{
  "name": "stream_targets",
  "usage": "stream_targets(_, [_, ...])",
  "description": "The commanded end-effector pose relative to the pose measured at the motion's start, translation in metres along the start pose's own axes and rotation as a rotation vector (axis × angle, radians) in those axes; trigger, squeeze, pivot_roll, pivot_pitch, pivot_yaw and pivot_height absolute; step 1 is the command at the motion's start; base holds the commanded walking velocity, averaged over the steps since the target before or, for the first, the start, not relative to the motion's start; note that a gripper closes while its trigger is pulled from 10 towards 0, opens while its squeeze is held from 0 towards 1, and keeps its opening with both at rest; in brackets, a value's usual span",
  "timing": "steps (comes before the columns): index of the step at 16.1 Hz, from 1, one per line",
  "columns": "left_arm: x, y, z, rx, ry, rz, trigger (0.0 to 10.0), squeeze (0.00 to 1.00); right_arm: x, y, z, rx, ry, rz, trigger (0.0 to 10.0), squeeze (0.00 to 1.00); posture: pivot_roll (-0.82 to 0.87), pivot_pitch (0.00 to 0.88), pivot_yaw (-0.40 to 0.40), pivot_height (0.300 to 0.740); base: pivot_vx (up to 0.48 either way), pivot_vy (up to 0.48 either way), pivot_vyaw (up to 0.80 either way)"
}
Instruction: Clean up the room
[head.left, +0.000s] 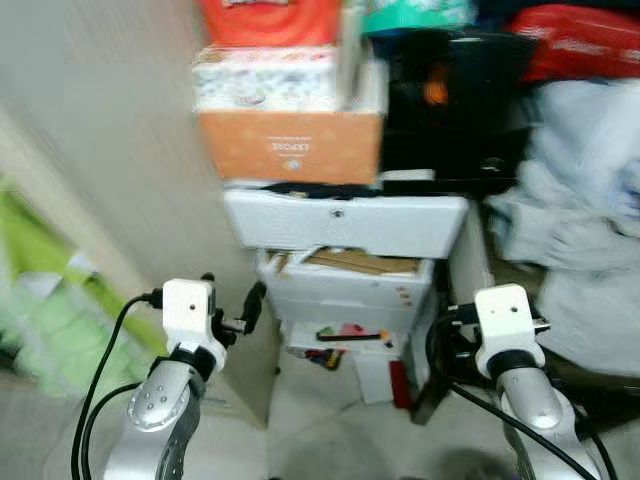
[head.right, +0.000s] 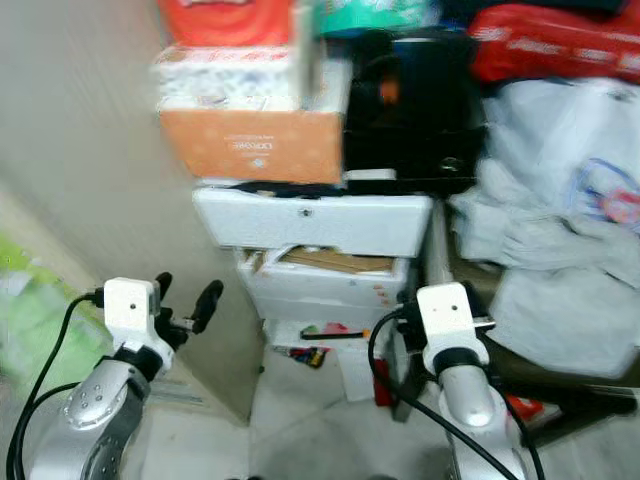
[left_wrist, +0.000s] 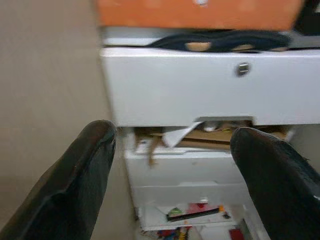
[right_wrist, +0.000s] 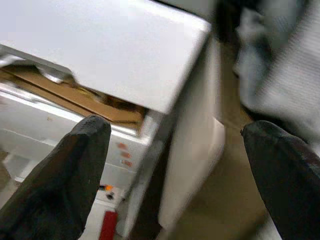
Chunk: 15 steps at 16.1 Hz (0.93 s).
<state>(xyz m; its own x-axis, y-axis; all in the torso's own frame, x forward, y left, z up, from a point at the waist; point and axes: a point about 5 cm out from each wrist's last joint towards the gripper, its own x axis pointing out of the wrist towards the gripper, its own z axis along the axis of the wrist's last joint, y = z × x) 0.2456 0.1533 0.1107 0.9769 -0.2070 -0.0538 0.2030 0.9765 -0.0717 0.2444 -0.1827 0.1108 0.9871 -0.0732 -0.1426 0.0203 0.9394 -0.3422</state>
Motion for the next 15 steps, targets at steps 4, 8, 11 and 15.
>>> stream_targets(4, [-0.0031, 0.0025, -0.0007, 0.077, 0.0, -0.011, 10.0, 0.0, 0.0009, 0.0017, 0.0028, 0.01, -0.015, -0.001, 10.0, 0.0, -0.23, 0.094, 0.078, 0.74, 0.0, 0.0, 0.73])
stream_targets(8, [-0.0039, 0.0088, -0.0011, 0.084, -0.002, 0.039, 10.0, 0.0, 0.0013, -0.0018, 0.0031, 0.05, -0.017, -0.02, 10.0, 0.0, -0.23, 0.09, 0.077, 0.74, 0.0, 0.0, 0.0])
stream_targets(11, [-0.0025, 0.0081, -0.0017, 0.086, -0.003, 0.038, 10.0, 0.0, 0.0034, -0.0001, 0.0051, 0.047, -0.025, -0.011, 10.0, 0.0, -0.23, 0.086, 0.074, 0.74, 0.0, 0.0, 0.0])
stream_targets(15, [-0.0022, 0.0078, -0.0022, 0.082, -0.001, 0.038, 10.0, 0.0, 0.0035, -0.0003, 0.0051, 0.047, -0.027, -0.01, 10.0, 0.0, -0.23, 0.085, 0.073, 0.74, -0.061, 0.0, 0.0])
